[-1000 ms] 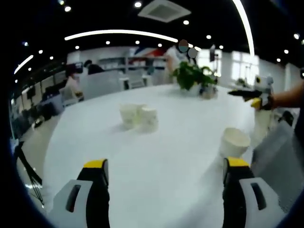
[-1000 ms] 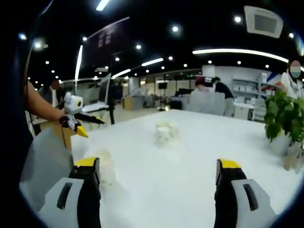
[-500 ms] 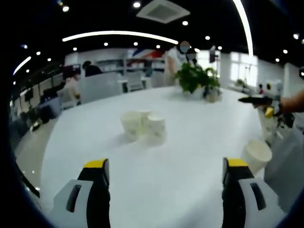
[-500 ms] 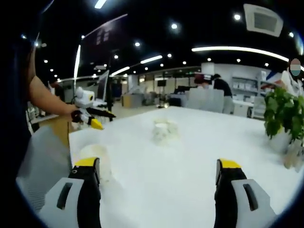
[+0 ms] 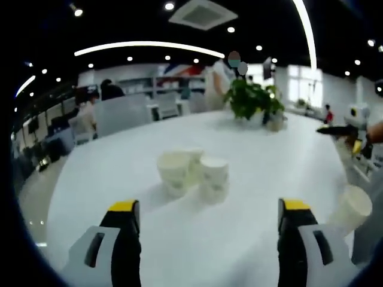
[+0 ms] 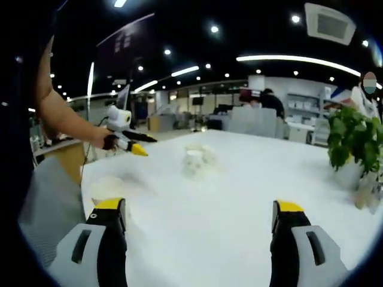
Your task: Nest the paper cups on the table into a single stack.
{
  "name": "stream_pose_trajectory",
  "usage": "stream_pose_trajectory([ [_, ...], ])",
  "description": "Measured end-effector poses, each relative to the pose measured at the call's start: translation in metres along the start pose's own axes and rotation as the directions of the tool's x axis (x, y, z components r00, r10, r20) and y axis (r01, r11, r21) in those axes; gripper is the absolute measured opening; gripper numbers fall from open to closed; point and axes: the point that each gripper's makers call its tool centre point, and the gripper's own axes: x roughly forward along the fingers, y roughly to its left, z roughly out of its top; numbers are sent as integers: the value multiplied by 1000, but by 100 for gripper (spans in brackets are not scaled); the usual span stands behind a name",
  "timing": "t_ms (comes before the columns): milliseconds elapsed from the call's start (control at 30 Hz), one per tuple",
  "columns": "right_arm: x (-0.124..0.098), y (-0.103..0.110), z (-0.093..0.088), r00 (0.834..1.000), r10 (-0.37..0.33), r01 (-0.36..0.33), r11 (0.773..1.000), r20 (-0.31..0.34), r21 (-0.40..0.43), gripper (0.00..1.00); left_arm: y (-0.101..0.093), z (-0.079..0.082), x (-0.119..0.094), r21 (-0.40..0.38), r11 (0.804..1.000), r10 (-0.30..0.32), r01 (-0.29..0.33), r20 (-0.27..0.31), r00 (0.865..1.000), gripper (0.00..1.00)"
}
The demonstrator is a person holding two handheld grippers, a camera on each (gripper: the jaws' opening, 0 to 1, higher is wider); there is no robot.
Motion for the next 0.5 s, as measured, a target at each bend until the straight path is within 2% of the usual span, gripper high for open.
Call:
stream_pose_trajectory([
  [300, -2, -8, -5, 999, -24, 24, 1000, -32, -12, 100, 26, 17, 41, -5, 1000, 5, -5, 32, 999, 93],
  [433, -1, -9, -6, 999, -25, 24, 1000, -40, -8, 100, 36, 19, 57, 2, 1000, 14, -14, 36, 999, 86],
  [500, 1, -8, -7, 999, -21, 20, 1000, -47, -9, 100, 42, 22, 64, -17, 999, 31, -30, 49, 998, 86],
])
